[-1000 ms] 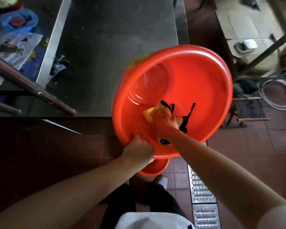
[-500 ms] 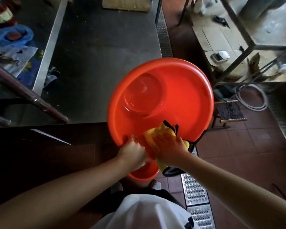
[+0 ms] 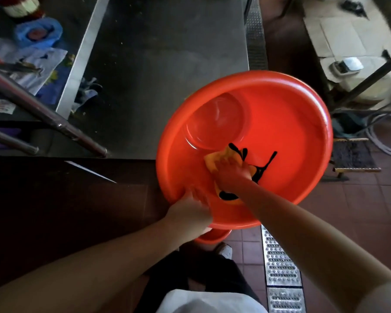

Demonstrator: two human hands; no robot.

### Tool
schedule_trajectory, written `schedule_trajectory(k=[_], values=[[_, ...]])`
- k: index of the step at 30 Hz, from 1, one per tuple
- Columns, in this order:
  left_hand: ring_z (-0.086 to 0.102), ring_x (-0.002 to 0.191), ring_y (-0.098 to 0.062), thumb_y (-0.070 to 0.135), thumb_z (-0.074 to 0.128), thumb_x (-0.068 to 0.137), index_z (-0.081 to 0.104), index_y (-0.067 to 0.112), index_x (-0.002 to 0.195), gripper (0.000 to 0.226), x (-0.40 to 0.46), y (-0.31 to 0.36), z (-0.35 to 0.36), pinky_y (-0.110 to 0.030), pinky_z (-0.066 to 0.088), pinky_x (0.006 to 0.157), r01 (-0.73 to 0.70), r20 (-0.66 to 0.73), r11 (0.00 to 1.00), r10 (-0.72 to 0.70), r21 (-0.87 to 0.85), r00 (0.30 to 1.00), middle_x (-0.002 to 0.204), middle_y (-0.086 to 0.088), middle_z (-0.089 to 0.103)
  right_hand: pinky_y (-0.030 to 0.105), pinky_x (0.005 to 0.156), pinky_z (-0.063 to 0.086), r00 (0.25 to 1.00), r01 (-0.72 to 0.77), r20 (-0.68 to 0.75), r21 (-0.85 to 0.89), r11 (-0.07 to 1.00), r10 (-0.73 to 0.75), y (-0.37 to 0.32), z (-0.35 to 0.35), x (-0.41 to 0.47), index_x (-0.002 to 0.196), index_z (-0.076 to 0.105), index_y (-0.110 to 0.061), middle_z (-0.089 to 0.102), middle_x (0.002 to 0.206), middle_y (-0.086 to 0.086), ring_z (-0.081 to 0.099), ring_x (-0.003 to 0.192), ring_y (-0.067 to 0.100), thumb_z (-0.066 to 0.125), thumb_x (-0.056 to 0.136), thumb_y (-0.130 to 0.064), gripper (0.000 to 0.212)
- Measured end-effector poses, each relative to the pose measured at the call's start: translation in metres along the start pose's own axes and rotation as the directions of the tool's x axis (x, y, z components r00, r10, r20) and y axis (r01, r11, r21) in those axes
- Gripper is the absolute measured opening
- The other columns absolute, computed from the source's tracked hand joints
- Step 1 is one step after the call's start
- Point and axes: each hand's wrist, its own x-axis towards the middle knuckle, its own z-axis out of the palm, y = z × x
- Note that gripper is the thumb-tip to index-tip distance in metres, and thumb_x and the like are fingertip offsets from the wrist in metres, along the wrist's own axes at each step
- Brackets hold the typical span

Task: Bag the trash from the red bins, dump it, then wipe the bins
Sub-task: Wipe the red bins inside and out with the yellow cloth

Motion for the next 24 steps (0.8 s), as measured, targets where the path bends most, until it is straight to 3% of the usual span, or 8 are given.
schedule_trajectory(k=[4,9,10,12,17,21,24], values=[[0.072,0.084,-0.037,0.046,0.076,0.06,0.078,0.002,0.093,0.055,0.002,0.011,0.003,-0.045,0.058,0.075,0.054,0.025,0.994,-0.056,0.092,0.998,0.092,-0.021,0.074,0.057,0.111,0.025,0.999,-0.016,-0.033,0.025,1.0,0.017,0.001,0.007,0.034,0.15,0.036,-0.025,0.038,0.153,0.0,0.026,0.145,0.025,0.03,0.104,-0.033,0.047],[0.071,0.084,-0.037,0.032,0.055,0.07,0.08,0.008,0.09,0.039,0.002,0.014,0.008,-0.046,0.057,0.076,0.023,0.041,0.992,-0.028,0.123,0.999,0.091,-0.02,0.074,0.056,0.112,0.024,0.997,-0.005,-0.073,0.003,1.0,0.005,0.005,0.009,0.034,0.147,0.038,-0.03,0.044,0.148,-0.002,0.032,0.141,0.023,0.029,0.103,-0.037,0.046],[0.071,0.083,-0.038,0.031,0.059,0.069,0.079,0.007,0.089,0.037,0.001,0.013,0.008,-0.047,0.057,0.077,0.023,0.041,0.991,-0.028,0.129,0.999,0.091,-0.021,0.074,0.056,0.112,0.024,0.997,0.007,-0.076,-0.016,1.0,-0.008,0.005,0.009,0.029,0.147,0.039,-0.031,0.044,0.148,-0.002,0.032,0.141,0.024,0.03,0.103,-0.037,0.045],[0.07,0.082,-0.04,0.035,0.072,0.063,0.079,0.005,0.088,0.04,0.001,0.012,0.008,-0.048,0.057,0.077,0.026,0.041,0.992,-0.031,0.125,0.999,0.089,-0.023,0.073,0.057,0.111,0.023,0.998,0.025,-0.052,-0.043,0.999,-0.027,0.004,0.005,0.013,0.146,0.039,-0.032,0.042,0.147,0.0,0.031,0.14,0.026,0.032,0.101,-0.036,0.045],[0.07,0.074,-0.038,0.054,0.077,0.049,0.079,0.008,0.079,0.055,0.004,0.013,0.005,-0.046,0.054,0.076,0.006,-0.003,1.0,-0.006,0.003,1.0,0.075,-0.018,0.073,0.056,0.111,0.026,1.0,0.025,-0.007,0.026,0.999,-0.024,0.0,0.0,-0.058,0.154,0.023,-0.032,0.025,0.156,0.001,0.02,0.146,0.03,0.039,0.1,-0.039,0.057],[0.06,0.107,-0.053,0.057,0.058,0.083,0.071,0.006,0.113,0.06,0.007,0.016,0.011,-0.063,0.042,0.095,-0.071,0.144,0.991,0.054,0.111,0.988,0.111,-0.029,0.068,0.052,0.112,0.025,0.997,-0.005,-0.076,0.092,0.996,0.012,-0.003,0.004,-0.117,0.153,0.029,-0.036,0.031,0.151,0.002,0.027,0.145,0.026,0.04,0.099,-0.049,0.056],[0.056,0.112,-0.055,0.056,0.057,0.087,0.064,0.0,0.121,0.066,0.007,0.009,0.007,-0.064,0.038,0.098,-0.087,0.146,0.99,0.071,0.108,0.987,0.119,-0.033,0.062,0.053,0.113,0.023,0.996,0.025,-0.083,0.11,0.994,-0.016,-0.007,0.008,-0.145,0.155,0.02,-0.042,0.024,0.157,0.002,0.022,0.148,0.027,0.032,0.093,-0.072,0.07]])
